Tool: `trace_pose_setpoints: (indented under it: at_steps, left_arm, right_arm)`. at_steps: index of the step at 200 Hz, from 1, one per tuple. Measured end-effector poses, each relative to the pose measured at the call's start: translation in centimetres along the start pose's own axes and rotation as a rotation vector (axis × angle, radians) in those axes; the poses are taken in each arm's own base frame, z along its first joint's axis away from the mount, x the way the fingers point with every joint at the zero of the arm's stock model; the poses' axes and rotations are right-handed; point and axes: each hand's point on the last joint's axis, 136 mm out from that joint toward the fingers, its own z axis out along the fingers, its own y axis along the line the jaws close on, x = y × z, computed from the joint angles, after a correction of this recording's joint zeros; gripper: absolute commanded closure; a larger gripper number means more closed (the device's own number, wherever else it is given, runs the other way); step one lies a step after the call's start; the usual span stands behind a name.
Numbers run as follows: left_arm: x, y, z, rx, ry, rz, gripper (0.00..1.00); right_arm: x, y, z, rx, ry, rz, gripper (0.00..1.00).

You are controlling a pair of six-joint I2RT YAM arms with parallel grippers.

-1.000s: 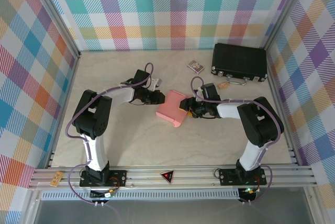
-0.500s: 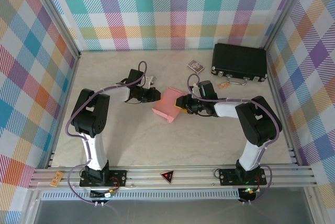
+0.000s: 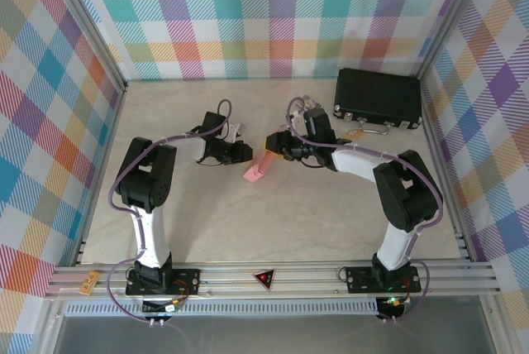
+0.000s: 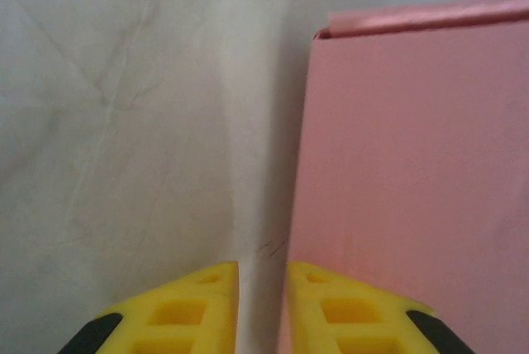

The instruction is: Fold the paper box

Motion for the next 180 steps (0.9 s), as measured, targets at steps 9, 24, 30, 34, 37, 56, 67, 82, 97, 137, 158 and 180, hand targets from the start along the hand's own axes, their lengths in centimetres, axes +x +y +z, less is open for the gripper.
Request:
trace_pose_setpoints:
  at_steps: [9, 24, 30, 34, 37, 56, 67, 82, 97, 137, 158, 180]
  left_arm:
    - [-0.1, 0.0, -0.1, -0.002, -0.001, -0.001, 0.77]
    - [-0.2, 0.0, 0.0, -0.003, 0.004, -0.003, 0.77]
    - [-0.2, 0.1, 0.0, -0.005, 0.007, -0.005, 0.76]
    - [-0.2, 0.1, 0.0, -0.005, 0.009, -0.007, 0.76]
    - [-0.2, 0.1, 0.0, -0.006, 0.009, -0.007, 0.76]
    - [-0.3, 0.1, -0.1, -0.014, 0.01, -0.01, 0.74]
    - [-0.3, 0.2, -0.1, -0.022, 0.01, -0.012, 0.73]
    - [-0.5, 0.5, -0.3, -0.046, 0.004, -0.015, 0.72]
    - [-0.9, 0.9, -0.9, -0.093, -0.019, -0.014, 0.69]
    - [-3.8, 0.1, -5.7, -0.232, -0.184, 0.011, 0.44]
    - [-5.1, -1.4, -9.5, -0.277, -0.3, 0.022, 0.25]
    - [-6.2, -3.6, -12.4, -0.288, -0.378, 0.059, 0.16]
  right_arm:
    - [-0.2, 0.1, 0.4, 0.001, 0.008, -0.007, 0.59]
    - [-0.5, -0.1, 1.1, 0.01, 0.022, -0.006, 0.59]
    - [-0.4, -0.1, 1.3, 0.01, 0.029, -0.005, 0.59]
    - [-0.5, -0.1, 1.3, 0.01, 0.031, -0.006, 0.59]
    - [-0.6, 0.0, 1.4, 0.009, 0.031, -0.01, 0.59]
    - [-0.6, 0.1, 1.4, 0.016, 0.039, -0.013, 0.58]
    - [-0.5, 0.1, 1.4, 0.022, 0.045, -0.01, 0.58]
    - [-0.6, 0.2, 1.3, 0.028, 0.05, -0.018, 0.57]
    - [-0.7, 0.4, 1.2, 0.036, 0.05, -0.027, 0.57]
    - [-1.7, 2.2, -0.1, 0.057, 0.022, -0.084, 0.55]
    - [-2.7, 3.8, -1.8, 0.076, -0.031, -0.127, 0.54]
    - [-3.6, 4.4, -3.7, 0.106, -0.088, -0.153, 0.52]
